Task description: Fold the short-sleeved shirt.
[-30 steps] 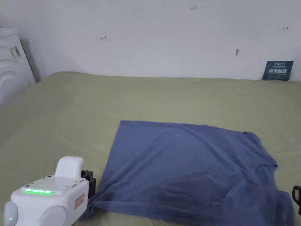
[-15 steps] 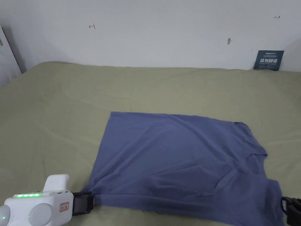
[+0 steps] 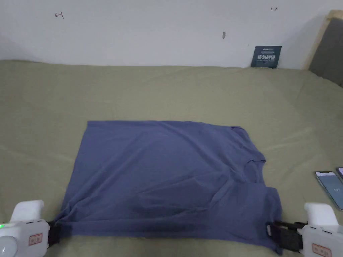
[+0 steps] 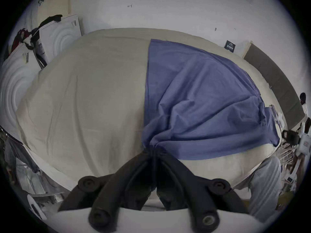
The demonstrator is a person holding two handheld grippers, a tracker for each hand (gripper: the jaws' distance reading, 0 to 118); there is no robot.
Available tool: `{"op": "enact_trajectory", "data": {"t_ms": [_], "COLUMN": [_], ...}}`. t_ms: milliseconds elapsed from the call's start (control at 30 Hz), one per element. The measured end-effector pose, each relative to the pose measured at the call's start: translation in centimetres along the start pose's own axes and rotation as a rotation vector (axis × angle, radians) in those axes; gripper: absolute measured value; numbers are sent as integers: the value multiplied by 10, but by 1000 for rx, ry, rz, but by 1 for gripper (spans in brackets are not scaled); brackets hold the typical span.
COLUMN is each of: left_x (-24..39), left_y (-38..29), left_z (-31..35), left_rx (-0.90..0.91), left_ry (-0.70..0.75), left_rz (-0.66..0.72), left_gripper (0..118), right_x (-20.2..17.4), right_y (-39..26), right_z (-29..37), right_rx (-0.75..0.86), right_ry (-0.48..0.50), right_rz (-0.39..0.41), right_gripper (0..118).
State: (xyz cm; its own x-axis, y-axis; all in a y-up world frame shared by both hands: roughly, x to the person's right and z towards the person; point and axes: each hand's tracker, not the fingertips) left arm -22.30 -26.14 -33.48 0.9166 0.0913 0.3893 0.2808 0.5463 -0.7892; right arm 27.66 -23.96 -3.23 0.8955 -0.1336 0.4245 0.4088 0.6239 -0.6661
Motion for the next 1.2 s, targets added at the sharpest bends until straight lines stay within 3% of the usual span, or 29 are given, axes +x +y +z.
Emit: {"op": "enact_trajectory", "data": {"t_ms": [33, 133, 167, 200, 233, 267, 300, 367, 433, 767, 1000, 1200], "left_x": [-1, -2, -1, 0, 0, 1, 1, 0, -1, 7, 16, 28], "left_y": [-1, -1, -1, 0, 0, 0, 1, 2, 3, 52, 131, 187], "left_z": [0, 2, 2, 3, 3, 3, 3, 2, 4, 23, 3, -41], "left_rx": [0, -2, -5, -5, -6, -7, -10, -10, -13, 52, 82, 59], "left_ry": [-2, -6, -7, -4, -3, -2, -2, -2, -7, -32, -66, -47], "left_rz": [8, 21, 22, 21, 20, 18, 16, 15, 23, -6, 18, -7], "left_gripper": [3, 3, 3, 3, 3, 3, 3, 3, 3, 3, 3, 3], "right_x": [-1, -7, -7, -7, -7, -5, -4, 2, 9, 2, -4, -4], "right_y": [-1, -6, -6, -6, -10, -9, -9, -13, -10, 52, 135, 190], "right_z": [-8, -15, -22, -28, -30, -33, -35, -33, -25, 1, -33, -86], "right_rx": [-53, -71, -75, -80, -91, -98, -96, -86, -66, 54, 84, 46], "right_ry": [26, 22, 18, 13, 13, 5, -14, -9, 30, 45, 25, 17], "right_rz": [9, 60, 63, 68, 73, 73, 69, 61, 4, 38, 95, 83], "right_gripper": [116, 116, 113, 102, 80, 36, 9, 9, 9, 9, 9, 9]}}
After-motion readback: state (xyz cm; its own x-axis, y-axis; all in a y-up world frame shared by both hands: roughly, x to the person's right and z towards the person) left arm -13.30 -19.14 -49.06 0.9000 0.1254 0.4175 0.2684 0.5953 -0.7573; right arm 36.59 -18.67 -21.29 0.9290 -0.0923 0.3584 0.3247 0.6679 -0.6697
